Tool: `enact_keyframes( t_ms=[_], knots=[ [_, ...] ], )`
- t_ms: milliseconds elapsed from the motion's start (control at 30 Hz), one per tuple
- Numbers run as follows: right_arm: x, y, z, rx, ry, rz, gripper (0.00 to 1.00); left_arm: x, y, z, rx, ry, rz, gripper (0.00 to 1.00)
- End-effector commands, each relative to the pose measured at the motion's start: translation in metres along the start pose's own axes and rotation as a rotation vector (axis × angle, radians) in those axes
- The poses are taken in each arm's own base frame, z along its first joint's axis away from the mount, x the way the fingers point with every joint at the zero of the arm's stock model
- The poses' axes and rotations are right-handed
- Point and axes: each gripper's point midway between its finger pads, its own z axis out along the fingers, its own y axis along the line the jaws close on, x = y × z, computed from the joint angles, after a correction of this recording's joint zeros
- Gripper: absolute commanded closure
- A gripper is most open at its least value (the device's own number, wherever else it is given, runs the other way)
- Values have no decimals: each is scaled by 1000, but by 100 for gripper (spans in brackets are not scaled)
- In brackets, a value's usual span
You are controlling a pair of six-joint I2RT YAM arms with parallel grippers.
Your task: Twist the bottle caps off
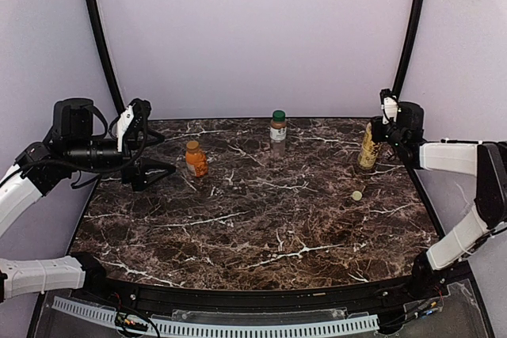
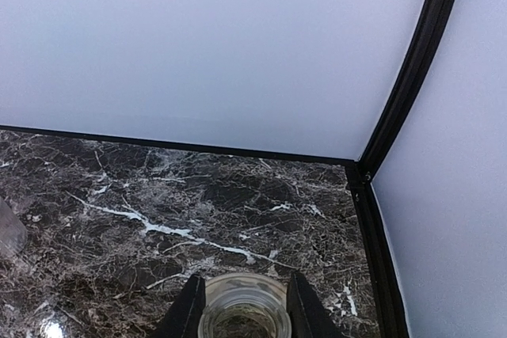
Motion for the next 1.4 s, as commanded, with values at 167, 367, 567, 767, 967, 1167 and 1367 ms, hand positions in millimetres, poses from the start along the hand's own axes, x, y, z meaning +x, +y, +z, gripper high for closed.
enact_keyframes(
  t_ms=[167, 367, 567, 767, 967, 1167, 1367],
  knots=[
    [4, -1, 19, -5, 57, -30, 88, 0, 1, 4, 13, -9, -5, 1],
    [-4, 0, 20, -11, 77, 2, 24, -2, 1, 3, 11, -13, 0, 1],
    [-30, -5, 20, 3, 58, -1, 1, -1, -1, 1, 10, -16, 4, 1],
    [-75, -18, 18, 67, 56, -2, 1, 5, 0, 2, 3, -11, -7, 1],
    [-124, 50, 11, -214, 22, 68, 13, 21, 19, 1, -72, -28, -107, 1],
    [-122, 173, 23, -499, 124, 105, 16, 69, 63, -13, -275, -81, -429, 1],
    [-89, 250, 55, -509, 227, -10, 5, 116, 104, -47, -571, -72, -510, 1]
  ],
)
